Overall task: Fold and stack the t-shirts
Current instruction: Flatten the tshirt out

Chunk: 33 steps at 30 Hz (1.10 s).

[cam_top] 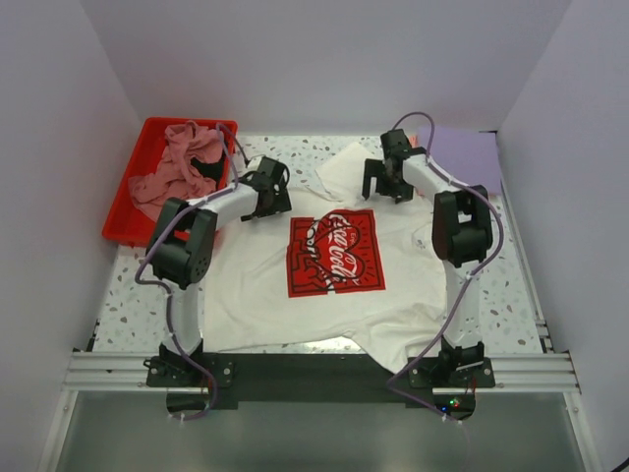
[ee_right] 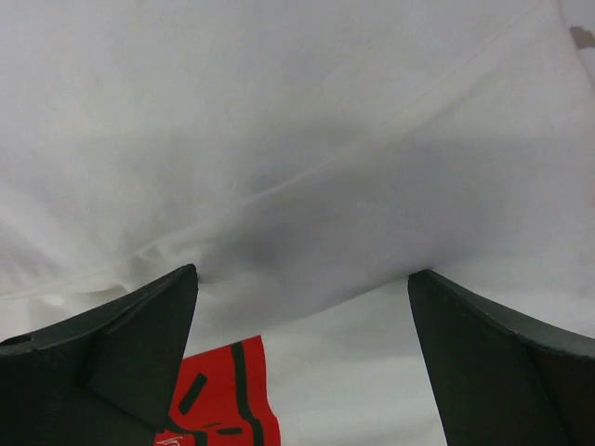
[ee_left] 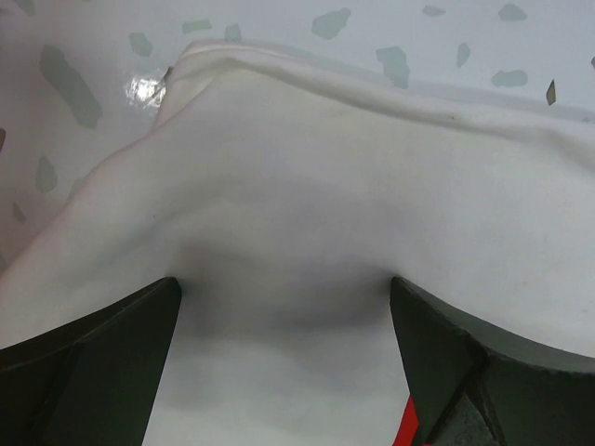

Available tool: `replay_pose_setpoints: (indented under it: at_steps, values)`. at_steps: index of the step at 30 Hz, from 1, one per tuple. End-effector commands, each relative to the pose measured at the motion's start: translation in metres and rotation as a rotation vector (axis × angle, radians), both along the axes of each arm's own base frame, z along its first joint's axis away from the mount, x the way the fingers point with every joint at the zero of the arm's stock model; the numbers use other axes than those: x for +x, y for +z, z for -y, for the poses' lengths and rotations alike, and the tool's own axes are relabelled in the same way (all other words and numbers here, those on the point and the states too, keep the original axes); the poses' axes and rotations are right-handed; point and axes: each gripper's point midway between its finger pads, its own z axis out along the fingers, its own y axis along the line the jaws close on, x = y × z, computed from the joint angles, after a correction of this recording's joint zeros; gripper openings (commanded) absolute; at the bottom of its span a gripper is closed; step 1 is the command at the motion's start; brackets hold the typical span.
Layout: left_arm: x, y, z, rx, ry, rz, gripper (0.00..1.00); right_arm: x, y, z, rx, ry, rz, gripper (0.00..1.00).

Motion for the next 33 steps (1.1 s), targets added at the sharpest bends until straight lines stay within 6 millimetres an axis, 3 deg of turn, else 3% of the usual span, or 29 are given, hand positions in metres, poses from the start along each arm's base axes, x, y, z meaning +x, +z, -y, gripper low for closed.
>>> replay_pose_setpoints:
  at_steps: [1, 3, 6, 9, 10, 13, 14, 15, 20, 24, 26, 30, 32, 33]
  values:
    - [0.016, -0.001, -0.001, 0.013, -0.013, -0.001, 1.00, 0.017, -0.005, 0.020, -0.033, -0.025, 0.002, 0.99]
    - [0.022, -0.005, 0.003, 0.010, -0.025, -0.002, 1.00, 0.022, -0.008, 0.022, -0.037, -0.026, -0.004, 0.99]
    - [0.033, -0.010, 0.008, 0.004, -0.039, -0.002, 1.00, 0.027, -0.028, 0.028, -0.048, -0.031, -0.042, 0.99]
    - [0.045, -0.017, 0.011, -0.005, -0.053, -0.010, 1.00, 0.037, -0.031, 0.032, -0.050, -0.036, -0.041, 0.99]
    - [0.046, -0.026, 0.011, -0.003, -0.056, -0.029, 1.00, 0.037, -0.038, 0.032, -0.057, -0.033, -0.051, 0.99]
    - [0.060, -0.029, 0.015, -0.016, -0.086, -0.032, 0.93, 0.045, -0.037, 0.041, -0.090, -0.044, -0.035, 0.99]
    - [0.068, -0.023, 0.019, -0.018, -0.106, -0.012, 0.93, 0.045, -0.039, 0.044, -0.095, -0.048, -0.040, 0.99]
    - [0.071, -0.022, 0.022, -0.029, -0.121, -0.008, 1.00, 0.046, -0.038, 0.046, -0.099, -0.053, -0.038, 0.99]
    - [0.086, -0.017, 0.038, -0.072, -0.180, 0.013, 1.00, 0.050, -0.031, 0.055, -0.088, -0.055, -0.016, 0.99]
    - [0.082, -0.014, 0.037, -0.077, -0.182, 0.012, 1.00, 0.055, -0.011, 0.043, -0.030, 0.011, 0.035, 0.99]
    - [0.081, -0.002, 0.036, -0.080, -0.181, 0.032, 1.00, 0.057, 0.001, 0.035, -0.004, 0.044, 0.061, 0.99]
    - [0.079, 0.032, 0.040, -0.107, -0.195, 0.086, 1.00, 0.056, 0.041, 0.019, 0.006, 0.106, 0.134, 0.99]
    - [0.073, 0.053, 0.040, -0.129, -0.199, 0.116, 1.00, 0.053, 0.069, 0.014, 0.011, 0.118, 0.182, 0.99]
    - [0.070, 0.060, 0.042, -0.142, -0.206, 0.128, 1.00, 0.045, 0.071, 0.007, 0.012, 0.132, 0.179, 0.99]
